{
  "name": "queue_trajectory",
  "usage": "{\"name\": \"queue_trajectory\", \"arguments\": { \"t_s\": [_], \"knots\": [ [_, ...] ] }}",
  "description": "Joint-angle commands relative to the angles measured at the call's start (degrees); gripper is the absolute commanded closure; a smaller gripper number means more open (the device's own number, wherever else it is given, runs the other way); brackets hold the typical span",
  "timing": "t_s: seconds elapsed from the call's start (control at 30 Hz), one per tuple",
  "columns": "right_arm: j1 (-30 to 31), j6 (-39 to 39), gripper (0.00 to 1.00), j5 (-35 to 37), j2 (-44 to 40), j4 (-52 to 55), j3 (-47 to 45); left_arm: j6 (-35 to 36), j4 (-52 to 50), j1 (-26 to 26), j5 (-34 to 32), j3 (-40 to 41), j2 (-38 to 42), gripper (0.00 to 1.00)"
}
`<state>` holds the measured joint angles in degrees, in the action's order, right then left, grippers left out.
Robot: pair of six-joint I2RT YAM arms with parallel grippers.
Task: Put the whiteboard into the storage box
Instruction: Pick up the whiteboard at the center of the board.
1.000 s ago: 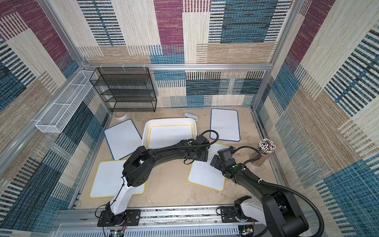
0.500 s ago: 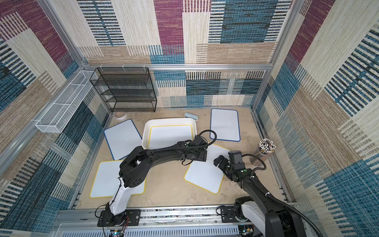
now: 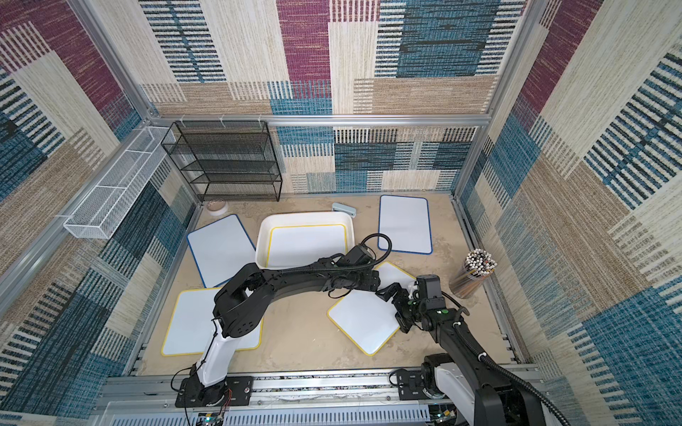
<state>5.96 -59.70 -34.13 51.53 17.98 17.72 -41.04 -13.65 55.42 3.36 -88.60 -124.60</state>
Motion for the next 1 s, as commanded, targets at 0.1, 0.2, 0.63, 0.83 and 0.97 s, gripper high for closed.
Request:
{"name": "queue_trajectory", "arguments": {
  "t_s": [0.1,0.2,0.63,0.83,0.97],
  "knots": [
    [0.0,-3.0,0.00,2.6,-7.1,-4.2,0.3,-4.4,-8.8,0.5,9.0,1.1,-0.4,0.18],
    [0.0,-3.7,0.01,4.4,-10.1,-3.4,0.5,-4.4,-9.3,0.3,8.6,1.2,-0.2,0.18],
    [0.0,-3.5,0.06,8.1,-15.1,4.4,2.5,-5.2,-8.6,0.0,8.2,2.5,0.1,0.18],
    [0.0,-3.8,0.01,8.0,-17.5,6.0,2.0,-5.1,-8.6,0.0,8.2,2.7,0.0,0.19],
    [0.0,-4.2,0.05,8.0,-18.7,7.1,2.7,-5.2,-8.4,0.0,8.0,3.1,0.1,0.19]
  ]
}}
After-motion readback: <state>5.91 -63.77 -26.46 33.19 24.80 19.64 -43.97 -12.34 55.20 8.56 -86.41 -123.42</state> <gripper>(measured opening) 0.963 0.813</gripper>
